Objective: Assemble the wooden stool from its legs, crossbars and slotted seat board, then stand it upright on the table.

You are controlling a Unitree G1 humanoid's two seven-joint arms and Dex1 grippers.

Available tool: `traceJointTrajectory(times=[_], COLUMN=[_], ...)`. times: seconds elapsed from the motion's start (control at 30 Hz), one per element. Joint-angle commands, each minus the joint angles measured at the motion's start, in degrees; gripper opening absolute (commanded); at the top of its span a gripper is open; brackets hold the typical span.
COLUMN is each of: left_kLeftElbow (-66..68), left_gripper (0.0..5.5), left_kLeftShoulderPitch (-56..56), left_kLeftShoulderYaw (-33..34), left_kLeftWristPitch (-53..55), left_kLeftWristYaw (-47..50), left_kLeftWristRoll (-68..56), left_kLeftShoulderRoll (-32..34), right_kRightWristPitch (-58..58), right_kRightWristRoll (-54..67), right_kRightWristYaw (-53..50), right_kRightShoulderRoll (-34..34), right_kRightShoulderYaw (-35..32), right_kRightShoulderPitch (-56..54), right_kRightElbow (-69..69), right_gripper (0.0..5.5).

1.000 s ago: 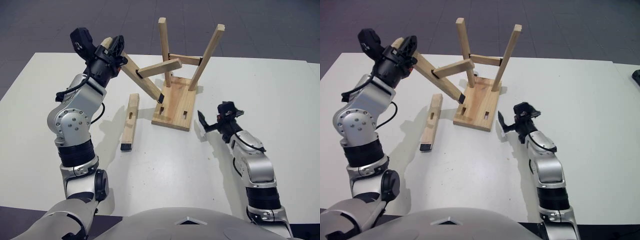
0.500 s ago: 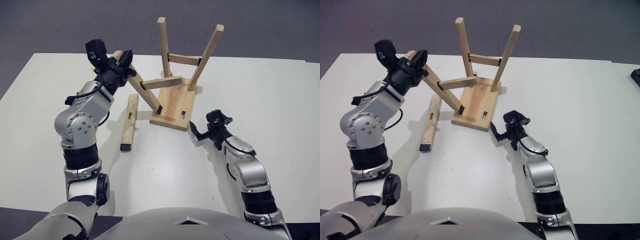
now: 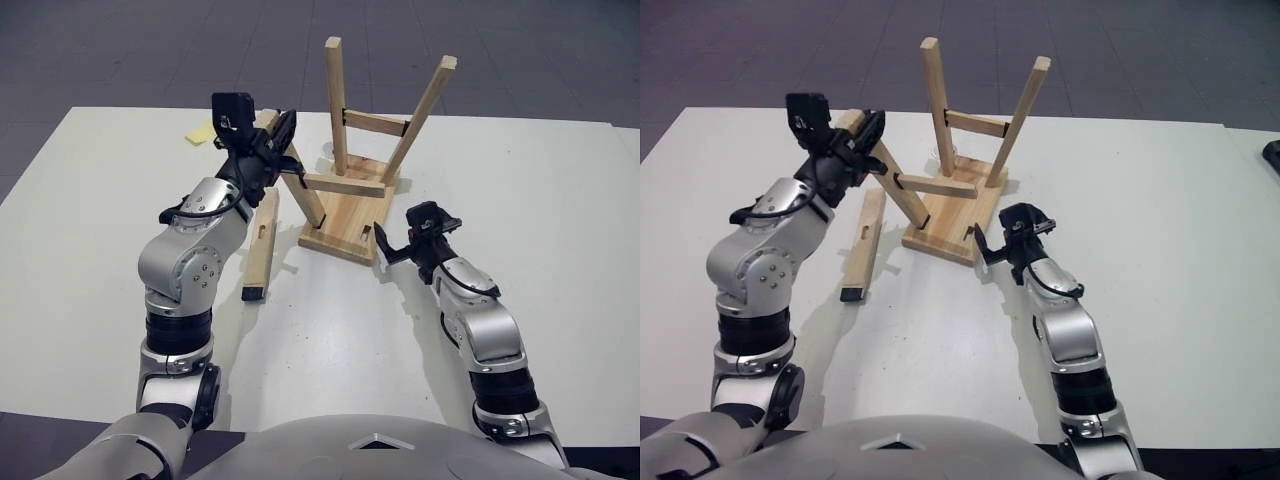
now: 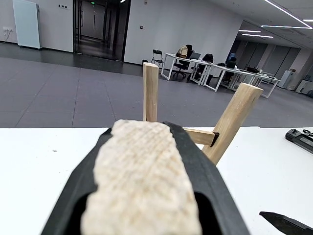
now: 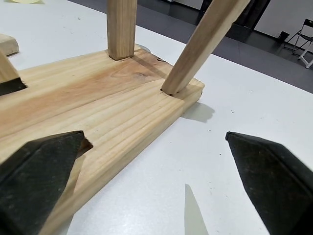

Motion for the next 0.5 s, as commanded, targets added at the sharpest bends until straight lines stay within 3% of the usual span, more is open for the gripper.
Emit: traceJointTrajectory(times=[0.03, 0.3, 0.5], left_kLeftElbow=[10.73, 18.81, 17.98], left_gripper=[1.04, 1.04, 1.04], left_kLeftShoulderPitch=[8.52, 10.49, 10.57], left_kLeftShoulderYaw=[-4.38, -9.67, -8.89], left_kLeftWristPitch=[4.06, 0.31, -3.49], left_kLeftWristYaw=[-0.46, -2.76, -3.89], left_kLeftWristRoll=[5.18, 11.81, 11.58], left_kLeftShoulderRoll=[-0.31, -0.48, -2.27], right_kRightWristPitch=[1.10, 2.21, 2.66], right_kRightWristRoll=[-0.93, -2.04, -2.65], right_kRightWristYaw=[-0.69, -2.33, -3.35], right_kRightShoulderRoll=[1.13, 3.20, 4.99], right_kRightShoulderYaw=[1.10, 2.24, 1.79], right_kRightShoulderPitch=[-1.99, -4.92, -7.01], right_kRightElbow=[1.52, 5.11, 7.97], right_gripper=[5.40, 5.40, 5.40])
